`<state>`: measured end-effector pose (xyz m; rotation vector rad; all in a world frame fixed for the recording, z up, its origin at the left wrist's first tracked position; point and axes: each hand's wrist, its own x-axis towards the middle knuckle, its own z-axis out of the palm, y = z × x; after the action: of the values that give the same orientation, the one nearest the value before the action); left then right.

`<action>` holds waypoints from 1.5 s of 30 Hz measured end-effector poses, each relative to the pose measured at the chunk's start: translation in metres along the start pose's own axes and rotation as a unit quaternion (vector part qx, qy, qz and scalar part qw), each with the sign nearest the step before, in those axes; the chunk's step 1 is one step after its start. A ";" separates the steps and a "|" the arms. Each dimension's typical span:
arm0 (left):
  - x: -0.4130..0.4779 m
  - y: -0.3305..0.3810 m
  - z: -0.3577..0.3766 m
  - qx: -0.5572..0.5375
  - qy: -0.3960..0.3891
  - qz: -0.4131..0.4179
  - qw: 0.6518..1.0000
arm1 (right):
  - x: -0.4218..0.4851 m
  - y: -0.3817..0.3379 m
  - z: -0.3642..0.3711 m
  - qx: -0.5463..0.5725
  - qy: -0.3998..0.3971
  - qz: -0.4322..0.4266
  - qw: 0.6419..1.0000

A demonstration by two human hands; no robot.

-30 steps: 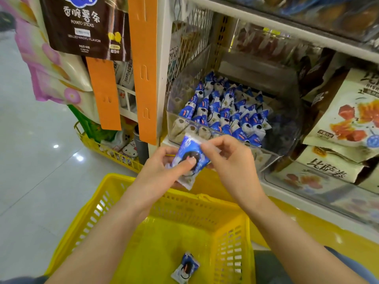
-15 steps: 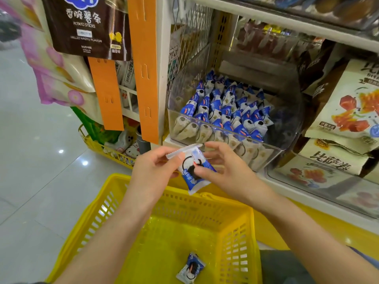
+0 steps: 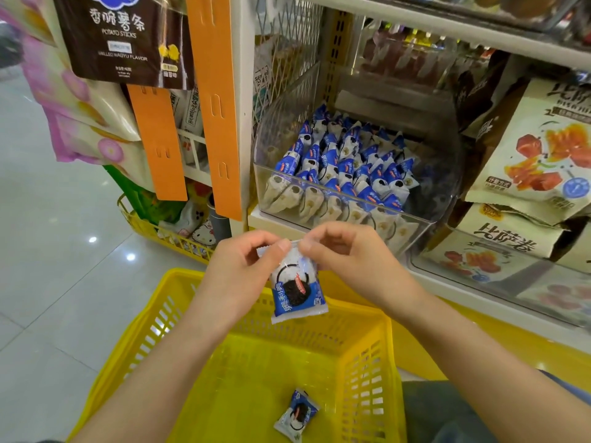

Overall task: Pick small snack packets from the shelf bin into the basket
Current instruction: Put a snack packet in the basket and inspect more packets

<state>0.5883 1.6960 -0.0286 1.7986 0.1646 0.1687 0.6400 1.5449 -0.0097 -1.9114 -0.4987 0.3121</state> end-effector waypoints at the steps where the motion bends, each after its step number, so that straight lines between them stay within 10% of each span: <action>1: 0.000 0.000 0.000 0.013 -0.003 0.004 1.000 | -0.001 0.000 0.000 -0.022 -0.001 -0.016 1.000; 8: 0.001 -0.003 0.004 0.018 0.004 0.003 1.000 | -0.006 0.001 0.000 -0.243 0.066 -0.178 0.951; 15: 0.008 -0.001 0.005 -0.073 0.054 -0.132 0.987 | -0.005 -0.001 -0.003 -0.189 0.178 -0.222 0.940; 19: 0.005 0.008 0.006 -0.192 -0.070 -0.236 0.950 | -0.008 0.000 0.000 -0.186 0.116 -0.256 0.942; 26: 0.003 0.005 -0.001 -0.268 -0.044 -0.123 0.955 | -0.009 0.000 -0.001 -0.306 0.017 -0.328 0.894; 35: 0.001 0.000 0.004 -0.147 -0.043 -0.059 0.986 | 0.003 -0.005 0.000 0.051 0.066 0.066 0.994; 45: -0.002 -0.009 0.013 0.077 0.042 0.086 0.992 | -0.003 0.003 0.011 -0.032 0.115 -0.015 0.993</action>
<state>0.5891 1.6851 -0.0404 1.9611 0.0850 0.3632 0.6330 1.5518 -0.0167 -1.9701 -0.3874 0.0551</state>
